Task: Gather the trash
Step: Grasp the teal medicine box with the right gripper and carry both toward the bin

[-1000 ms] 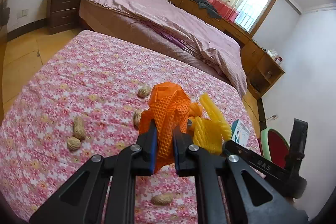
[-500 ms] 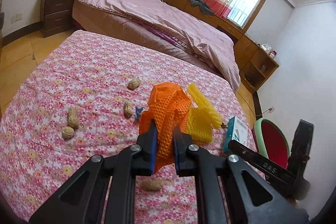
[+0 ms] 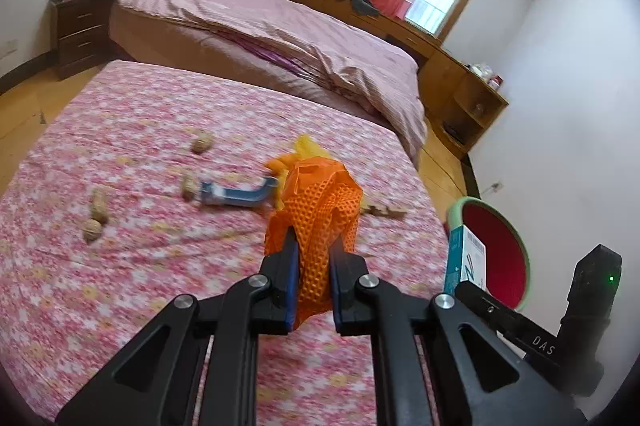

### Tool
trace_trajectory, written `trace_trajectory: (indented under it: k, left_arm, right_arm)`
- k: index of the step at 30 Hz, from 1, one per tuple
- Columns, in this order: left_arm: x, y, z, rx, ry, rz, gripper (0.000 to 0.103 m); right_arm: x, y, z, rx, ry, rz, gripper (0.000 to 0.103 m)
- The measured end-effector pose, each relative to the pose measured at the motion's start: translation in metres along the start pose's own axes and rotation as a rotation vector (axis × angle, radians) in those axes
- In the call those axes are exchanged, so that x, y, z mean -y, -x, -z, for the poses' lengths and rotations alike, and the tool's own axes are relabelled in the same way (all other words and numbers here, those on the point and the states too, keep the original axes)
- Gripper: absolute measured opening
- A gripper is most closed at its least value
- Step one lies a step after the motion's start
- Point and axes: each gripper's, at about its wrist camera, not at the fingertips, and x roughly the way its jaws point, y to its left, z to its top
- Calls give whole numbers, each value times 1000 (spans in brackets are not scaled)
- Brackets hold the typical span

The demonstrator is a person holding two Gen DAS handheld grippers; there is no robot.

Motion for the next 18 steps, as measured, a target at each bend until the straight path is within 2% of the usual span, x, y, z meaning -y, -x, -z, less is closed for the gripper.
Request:
trace_trajectory:
  k: [10, 18]
  left_arm:
    - [48, -13, 10, -53, -65, 66, 12]
    - [104, -31, 16, -107, -148, 136, 12]
  right_arm:
    - [46, 49, -1, 93, -71, 45, 62]
    - [85, 74, -8, 146, -117, 82, 62]
